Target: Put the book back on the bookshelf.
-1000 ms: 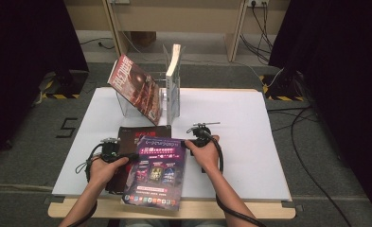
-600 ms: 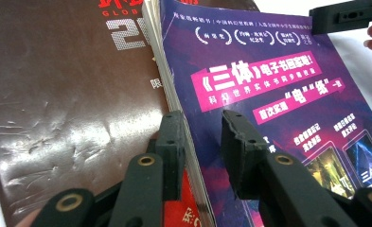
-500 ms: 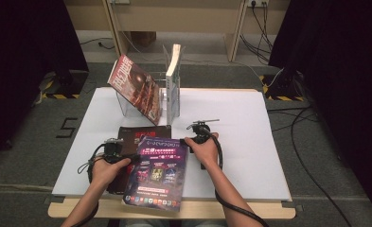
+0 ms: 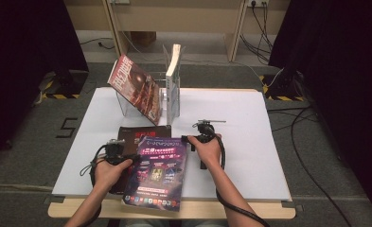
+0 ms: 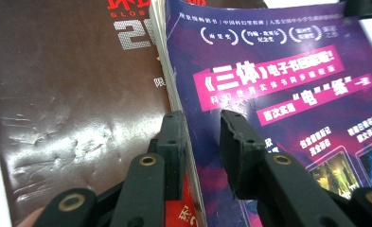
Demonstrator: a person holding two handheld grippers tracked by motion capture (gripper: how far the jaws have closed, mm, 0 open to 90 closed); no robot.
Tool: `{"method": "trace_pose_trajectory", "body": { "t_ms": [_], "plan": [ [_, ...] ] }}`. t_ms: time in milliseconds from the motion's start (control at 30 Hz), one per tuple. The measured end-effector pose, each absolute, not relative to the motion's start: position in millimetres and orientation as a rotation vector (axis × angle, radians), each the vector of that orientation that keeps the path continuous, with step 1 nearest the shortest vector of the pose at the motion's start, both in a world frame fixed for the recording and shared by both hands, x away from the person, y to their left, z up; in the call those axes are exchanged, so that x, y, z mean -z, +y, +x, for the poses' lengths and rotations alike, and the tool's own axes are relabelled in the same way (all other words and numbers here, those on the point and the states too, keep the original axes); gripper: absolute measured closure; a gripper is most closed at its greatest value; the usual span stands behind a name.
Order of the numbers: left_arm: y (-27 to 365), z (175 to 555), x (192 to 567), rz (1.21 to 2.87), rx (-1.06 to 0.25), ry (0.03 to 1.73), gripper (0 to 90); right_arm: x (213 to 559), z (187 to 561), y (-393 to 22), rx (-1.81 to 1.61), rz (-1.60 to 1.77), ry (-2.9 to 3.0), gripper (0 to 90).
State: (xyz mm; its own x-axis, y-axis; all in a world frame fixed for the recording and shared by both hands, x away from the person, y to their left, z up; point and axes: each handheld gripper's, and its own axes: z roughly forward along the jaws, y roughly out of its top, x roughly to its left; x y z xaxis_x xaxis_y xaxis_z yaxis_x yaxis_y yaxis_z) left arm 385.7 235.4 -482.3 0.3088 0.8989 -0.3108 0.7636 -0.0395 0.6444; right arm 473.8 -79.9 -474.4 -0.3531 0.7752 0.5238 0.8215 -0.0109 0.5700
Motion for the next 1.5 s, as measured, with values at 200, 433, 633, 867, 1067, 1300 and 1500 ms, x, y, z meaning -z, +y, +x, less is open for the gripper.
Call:
{"method": "trace_pose_trajectory", "body": {
  "t_ms": [200,433,633,867,1067,1300,1500],
  "plan": [
    [231,383,481,1.846,-0.274,1.486,70.8,474,469,-85,1.286,-1.756,-2.121,65.0],
    [229,383,480,1.854,-0.289,1.486,71.3,476,468,-92,1.297,-1.744,-2.067,64.9],
    [229,382,480,1.851,-0.288,1.49,71.5,478,467,-92,1.261,-1.743,-2.073,62.7],
    [229,381,481,1.846,-0.289,1.49,71.6,485,465,-93,1.218,-1.753,-2.061,60.1],
    [229,381,481,1.84,-0.284,1.492,71.6,487,465,-94,1.192,-1.744,-2.066,59.4],
    [230,381,481,1.832,-0.277,1.496,71.6,486,463,-94,1.176,-1.747,-2.049,59.4],
    [230,382,481,1.833,-0.273,1.498,71.6,489,459,-89,1.16,-1.684,-2.014,61.3]
  ]
}}
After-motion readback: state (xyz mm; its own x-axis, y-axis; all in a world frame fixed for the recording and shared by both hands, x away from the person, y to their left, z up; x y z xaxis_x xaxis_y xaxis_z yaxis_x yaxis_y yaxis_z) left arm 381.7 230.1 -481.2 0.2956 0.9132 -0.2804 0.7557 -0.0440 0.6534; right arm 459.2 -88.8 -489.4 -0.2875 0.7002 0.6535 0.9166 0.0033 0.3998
